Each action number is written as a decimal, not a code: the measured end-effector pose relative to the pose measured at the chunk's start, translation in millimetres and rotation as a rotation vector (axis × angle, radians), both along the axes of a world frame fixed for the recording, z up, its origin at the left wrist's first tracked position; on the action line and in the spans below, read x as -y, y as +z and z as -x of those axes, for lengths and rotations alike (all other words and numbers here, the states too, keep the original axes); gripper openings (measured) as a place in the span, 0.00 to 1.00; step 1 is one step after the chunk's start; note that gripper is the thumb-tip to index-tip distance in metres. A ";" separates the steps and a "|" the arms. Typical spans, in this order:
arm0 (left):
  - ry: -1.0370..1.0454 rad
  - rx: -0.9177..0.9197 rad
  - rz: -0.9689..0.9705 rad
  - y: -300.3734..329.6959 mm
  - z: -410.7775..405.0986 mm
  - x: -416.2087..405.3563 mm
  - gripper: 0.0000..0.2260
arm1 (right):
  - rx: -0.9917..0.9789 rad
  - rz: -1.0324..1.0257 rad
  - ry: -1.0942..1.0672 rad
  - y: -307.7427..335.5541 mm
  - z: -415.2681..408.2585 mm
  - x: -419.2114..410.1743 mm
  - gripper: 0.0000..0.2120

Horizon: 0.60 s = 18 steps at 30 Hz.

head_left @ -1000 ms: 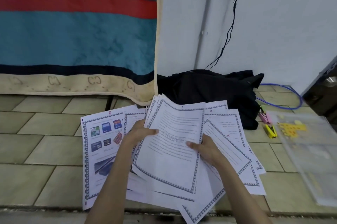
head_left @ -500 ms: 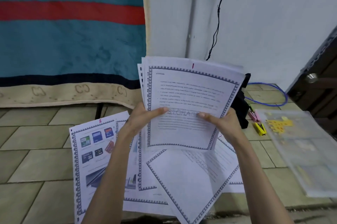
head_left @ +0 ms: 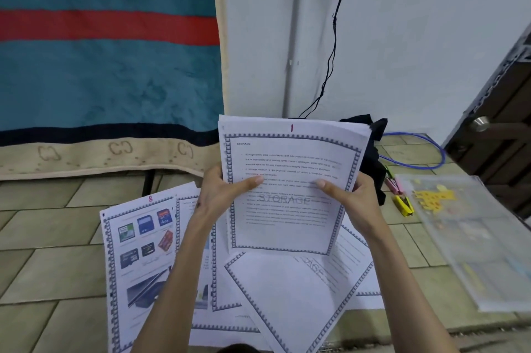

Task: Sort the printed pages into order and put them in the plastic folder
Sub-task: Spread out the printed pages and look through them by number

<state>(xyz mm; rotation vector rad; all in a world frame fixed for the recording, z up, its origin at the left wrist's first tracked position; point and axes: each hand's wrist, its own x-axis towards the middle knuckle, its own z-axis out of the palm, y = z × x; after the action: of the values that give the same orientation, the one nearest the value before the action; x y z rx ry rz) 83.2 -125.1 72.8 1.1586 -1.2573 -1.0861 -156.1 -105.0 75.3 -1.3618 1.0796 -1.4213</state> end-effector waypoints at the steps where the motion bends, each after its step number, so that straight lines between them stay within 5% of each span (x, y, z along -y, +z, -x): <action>1: -0.017 0.020 -0.013 -2.2 -2.0 -0.9 0.11 | 0.000 -0.003 0.011 -1.1 0.9 -1.3 0.13; 11: -0.024 0.005 -0.025 -17.4 0.4 -15.2 0.15 | 0.043 -0.041 -0.023 -16.4 1.3 -6.2 0.10; 16: 0.045 -0.007 -0.059 -30.2 5.7 -20.1 0.16 | 0.068 -0.089 -0.003 -20.0 -8.4 -10.5 0.26; 18: 0.070 -0.014 -0.070 -29.9 6.2 -20.9 0.16 | 0.070 -0.095 -0.003 -18.1 -8.3 -12.0 0.20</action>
<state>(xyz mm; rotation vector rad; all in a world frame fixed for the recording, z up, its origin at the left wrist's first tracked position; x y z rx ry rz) 77.0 -104.2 42.9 1.2364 -1.1676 -1.0914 -147.8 -93.0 57.1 -1.2347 1.0893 -1.3924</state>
